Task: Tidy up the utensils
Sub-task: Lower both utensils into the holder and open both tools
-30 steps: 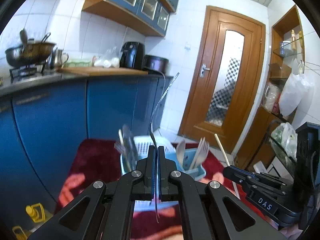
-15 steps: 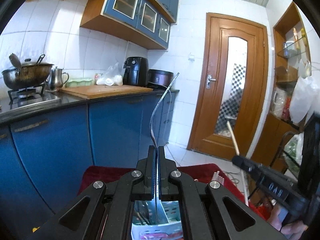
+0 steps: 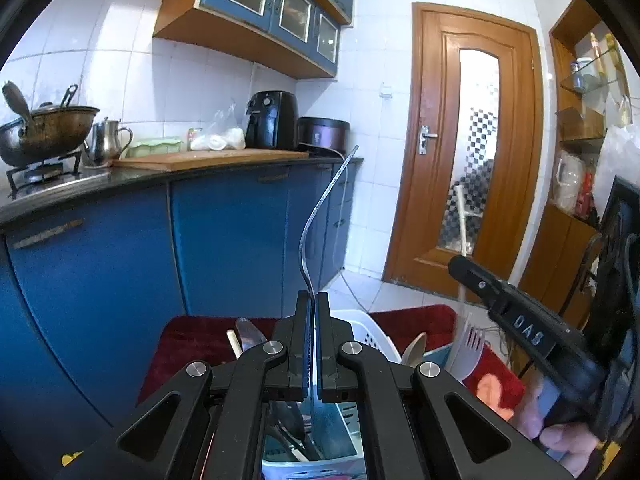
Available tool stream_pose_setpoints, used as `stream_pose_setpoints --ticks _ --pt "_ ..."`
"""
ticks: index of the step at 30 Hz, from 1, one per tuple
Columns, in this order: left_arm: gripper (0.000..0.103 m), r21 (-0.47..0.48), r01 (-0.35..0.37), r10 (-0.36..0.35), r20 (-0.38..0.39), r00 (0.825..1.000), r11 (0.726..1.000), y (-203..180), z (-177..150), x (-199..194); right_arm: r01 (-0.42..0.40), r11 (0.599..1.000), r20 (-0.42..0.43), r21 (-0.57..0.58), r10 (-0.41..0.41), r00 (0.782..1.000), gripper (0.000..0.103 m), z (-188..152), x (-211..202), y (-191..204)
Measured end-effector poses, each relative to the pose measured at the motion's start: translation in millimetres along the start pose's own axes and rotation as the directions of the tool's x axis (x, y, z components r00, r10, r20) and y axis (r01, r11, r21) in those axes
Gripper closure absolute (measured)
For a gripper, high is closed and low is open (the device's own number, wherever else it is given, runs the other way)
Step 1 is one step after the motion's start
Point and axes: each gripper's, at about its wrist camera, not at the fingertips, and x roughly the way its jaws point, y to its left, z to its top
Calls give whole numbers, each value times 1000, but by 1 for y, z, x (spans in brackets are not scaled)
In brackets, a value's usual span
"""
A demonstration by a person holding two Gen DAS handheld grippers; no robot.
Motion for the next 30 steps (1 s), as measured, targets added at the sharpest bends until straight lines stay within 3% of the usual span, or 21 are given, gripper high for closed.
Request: stream_pose_setpoints --ticks 4,12,18,30 --pt "102 -10 6 -6 -15 1000 1000 0 -8 6 31 998 25 -51 -30 999 96 -7 5 2" --pt "102 -8 8 -8 -52 999 1000 0 -21 14 67 987 -11 -149 -70 998 93 -20 5 6" --pt "101 -33 19 -22 -91 996 999 1 -32 22 58 985 -40 -165 -66 997 72 -19 1 7" --pt "92 -33 12 -14 -82 997 999 -1 -27 12 33 988 -67 -152 -44 997 63 -12 -6 13"
